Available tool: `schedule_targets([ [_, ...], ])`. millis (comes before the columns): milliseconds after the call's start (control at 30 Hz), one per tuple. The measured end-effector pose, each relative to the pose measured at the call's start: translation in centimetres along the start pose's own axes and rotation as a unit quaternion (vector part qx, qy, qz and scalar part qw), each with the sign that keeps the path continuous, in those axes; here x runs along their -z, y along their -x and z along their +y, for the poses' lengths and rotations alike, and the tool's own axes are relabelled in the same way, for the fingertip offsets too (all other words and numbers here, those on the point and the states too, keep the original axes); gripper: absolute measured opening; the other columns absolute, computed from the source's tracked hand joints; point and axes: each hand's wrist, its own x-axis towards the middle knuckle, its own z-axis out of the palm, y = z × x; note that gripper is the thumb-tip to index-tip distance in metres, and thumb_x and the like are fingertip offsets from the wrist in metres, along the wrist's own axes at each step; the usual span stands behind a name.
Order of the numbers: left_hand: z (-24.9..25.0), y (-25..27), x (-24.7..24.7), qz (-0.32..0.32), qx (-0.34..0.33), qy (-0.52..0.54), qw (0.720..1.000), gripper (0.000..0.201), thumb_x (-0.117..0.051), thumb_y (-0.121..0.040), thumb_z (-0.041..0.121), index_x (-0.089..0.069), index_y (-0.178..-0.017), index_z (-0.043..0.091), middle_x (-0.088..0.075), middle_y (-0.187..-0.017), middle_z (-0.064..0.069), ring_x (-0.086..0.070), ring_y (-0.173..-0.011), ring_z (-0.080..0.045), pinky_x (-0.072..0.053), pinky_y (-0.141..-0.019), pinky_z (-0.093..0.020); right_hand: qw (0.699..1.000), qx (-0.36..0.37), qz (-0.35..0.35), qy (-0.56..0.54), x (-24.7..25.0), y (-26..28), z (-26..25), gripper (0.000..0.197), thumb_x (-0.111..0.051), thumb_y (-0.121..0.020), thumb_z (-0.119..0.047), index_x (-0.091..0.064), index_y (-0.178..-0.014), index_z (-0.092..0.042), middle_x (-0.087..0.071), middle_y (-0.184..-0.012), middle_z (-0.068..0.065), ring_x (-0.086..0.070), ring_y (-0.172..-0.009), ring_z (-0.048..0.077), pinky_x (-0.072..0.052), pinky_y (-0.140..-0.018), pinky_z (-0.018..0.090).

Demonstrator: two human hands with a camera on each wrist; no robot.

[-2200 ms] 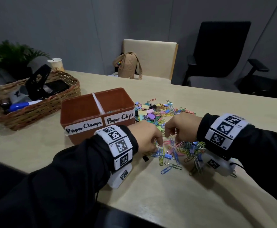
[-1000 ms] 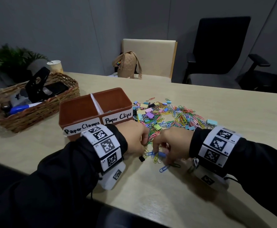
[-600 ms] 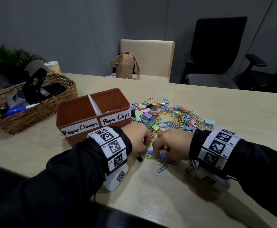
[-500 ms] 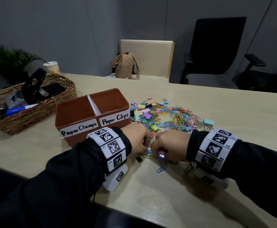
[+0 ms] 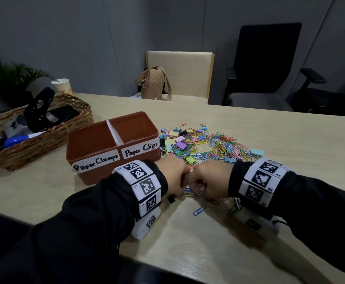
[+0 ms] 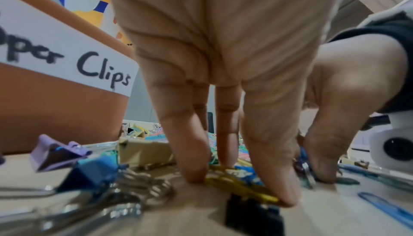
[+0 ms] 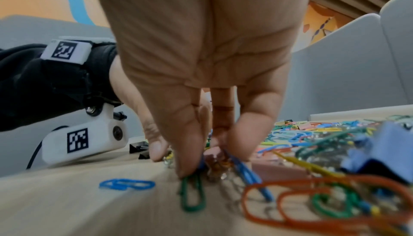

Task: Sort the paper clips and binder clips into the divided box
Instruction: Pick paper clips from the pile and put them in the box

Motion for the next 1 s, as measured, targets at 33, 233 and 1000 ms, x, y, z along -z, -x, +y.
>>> schedule_targets([
  [33,0.1,-0.1,0.0,0.002,-0.001,-0.005,1.000,0.034,-0.080,-0.072,0.031,-0.068,-0.101,0.017,-0.067,-0.096,0.000,-0.060,-0.088,-0.018,-0.036,-0.066,-0.022,1.000,0.001,0.000,-0.005,-0.1,0.0,0.0,0.028,-0.057,-0.072,-0.002,-0.055,-0.066,-0.029,-0.051,-0.069,-0.011,-0.050,-0.072,0.016,-0.044,-0.063,0.026],
  [233,0.1,-0.5,-0.1,-0.008,0.002,0.017,1.000,0.026,-0.078,-0.074,0.022,-0.069,-0.098,0.018,-0.068,-0.096,0.004,-0.061,-0.091,-0.015,-0.039,-0.069,-0.021,0.998,-0.006,0.016,-0.058,0.3,0.7,0.0,0.023,-0.060,-0.072,0.002,-0.071,-0.075,-0.017,-0.057,-0.068,-0.010,-0.051,-0.067,0.009,-0.043,-0.063,0.024],
  [1000,-0.6,-0.4,1.0,0.040,-0.017,0.034,0.998,0.010,-0.062,-0.080,0.014,-0.062,-0.069,0.015,-0.053,-0.063,0.002,-0.048,-0.061,-0.014,-0.043,-0.059,-0.022,0.970,-0.215,0.114,-0.020,3.5,2.4,6.7,0.029,-0.079,-0.074,-0.019,-0.069,-0.101,-0.022,-0.064,-0.091,-0.006,-0.059,-0.086,0.014,-0.040,-0.072,0.021],
])
